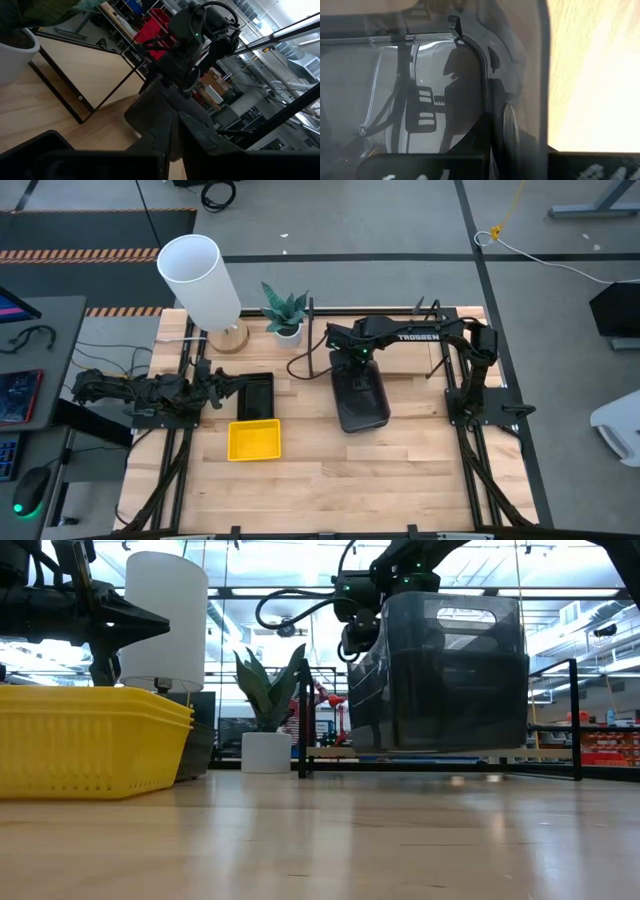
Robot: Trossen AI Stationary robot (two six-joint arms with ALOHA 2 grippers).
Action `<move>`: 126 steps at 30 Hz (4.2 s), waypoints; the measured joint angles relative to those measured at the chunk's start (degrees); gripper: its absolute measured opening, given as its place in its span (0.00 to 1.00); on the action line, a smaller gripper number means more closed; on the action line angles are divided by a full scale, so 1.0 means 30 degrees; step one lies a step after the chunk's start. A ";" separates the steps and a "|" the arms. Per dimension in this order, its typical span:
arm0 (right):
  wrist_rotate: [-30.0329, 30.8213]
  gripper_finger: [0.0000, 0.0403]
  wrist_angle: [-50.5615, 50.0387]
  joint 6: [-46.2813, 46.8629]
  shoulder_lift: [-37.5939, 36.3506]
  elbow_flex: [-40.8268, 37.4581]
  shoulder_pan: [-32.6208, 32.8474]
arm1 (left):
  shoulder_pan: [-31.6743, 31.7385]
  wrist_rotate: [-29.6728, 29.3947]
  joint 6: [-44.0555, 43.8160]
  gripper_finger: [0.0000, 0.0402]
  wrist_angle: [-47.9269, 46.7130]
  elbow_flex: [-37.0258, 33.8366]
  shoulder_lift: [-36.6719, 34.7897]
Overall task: Stack baskets on shelf by color
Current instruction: Put the stacked gray bins on the shelf, then put the stacked black bins on the shelf
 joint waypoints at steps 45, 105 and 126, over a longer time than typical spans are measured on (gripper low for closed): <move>-0.1234 0.06 -0.4879 -0.5626 -0.2361 0.2572 -0.9748 | 0.0000 0.0000 0.0000 0.10 0.0000 0.0006 0.0006; 0.3966 0.46 -0.4910 -0.7452 -0.2834 0.0596 -1.1676 | 0.0001 0.0000 0.0005 0.09 0.0002 0.0005 -0.0001; 0.6175 0.53 -0.2511 -0.4338 -0.3126 0.3723 -0.5357 | 0.0000 0.0000 0.0007 0.08 0.0002 0.0006 0.0001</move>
